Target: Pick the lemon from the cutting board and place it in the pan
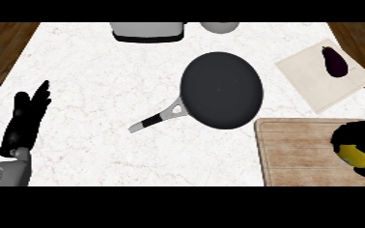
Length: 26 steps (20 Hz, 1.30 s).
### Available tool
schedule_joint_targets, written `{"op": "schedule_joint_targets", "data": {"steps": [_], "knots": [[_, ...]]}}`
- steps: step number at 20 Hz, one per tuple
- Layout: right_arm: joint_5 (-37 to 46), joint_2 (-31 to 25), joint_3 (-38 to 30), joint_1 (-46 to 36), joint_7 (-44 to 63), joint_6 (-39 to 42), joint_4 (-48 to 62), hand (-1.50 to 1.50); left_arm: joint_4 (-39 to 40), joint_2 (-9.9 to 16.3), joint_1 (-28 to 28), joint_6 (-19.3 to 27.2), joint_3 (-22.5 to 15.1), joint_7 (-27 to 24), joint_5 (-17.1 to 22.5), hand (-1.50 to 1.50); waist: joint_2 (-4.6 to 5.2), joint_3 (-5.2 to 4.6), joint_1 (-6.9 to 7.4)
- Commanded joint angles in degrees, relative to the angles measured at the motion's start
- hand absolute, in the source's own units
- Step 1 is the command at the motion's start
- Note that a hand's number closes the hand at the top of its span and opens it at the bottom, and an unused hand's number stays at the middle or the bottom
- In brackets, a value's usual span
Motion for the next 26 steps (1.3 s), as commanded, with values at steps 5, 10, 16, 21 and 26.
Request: {"op": "schedule_joint_targets", "data": {"steps": [5, 10, 16, 21, 26], "knots": [[2.3, 4.3, -1.6, -0.2, -0.5, -3.8, 1.7, 1.50, 0.1, 0.2, 1.5, -3.4, 2.9, -1.7, 0.5, 0.00, -0.05, -0.01, 0.01], [-1.3, 12.5, -11.1, 7.3, 24.6, 0.2, 0.0, 1.50, 1.0, -0.1, 1.3, 0.2, 2.6, 0.9, -0.9, 0.00, -1.43, -0.33, -5.50], [-4.6, 24.6, -18.8, 12.6, 44.0, -4.9, -8.0, 1.50, 1.4, 0.5, 3.2, 0.9, 4.5, 0.3, -0.4, 0.00, -1.63, -0.60, -6.89], [-1.5, 33.8, -15.7, 13.7, 49.9, -16.7, -29.6, 1.50, 0.4, 1.0, 3.4, -0.2, 4.6, -0.4, 0.2, 0.00, -1.70, -0.53, -5.08], [3.1, 39.8, -3.4, 20.4, 58.6, -16.1, -48.2, 1.50, -1.0, -0.8, 2.8, 0.2, 2.4, -0.7, -1.0, 0.00, -0.95, -0.36, -3.25]]}}
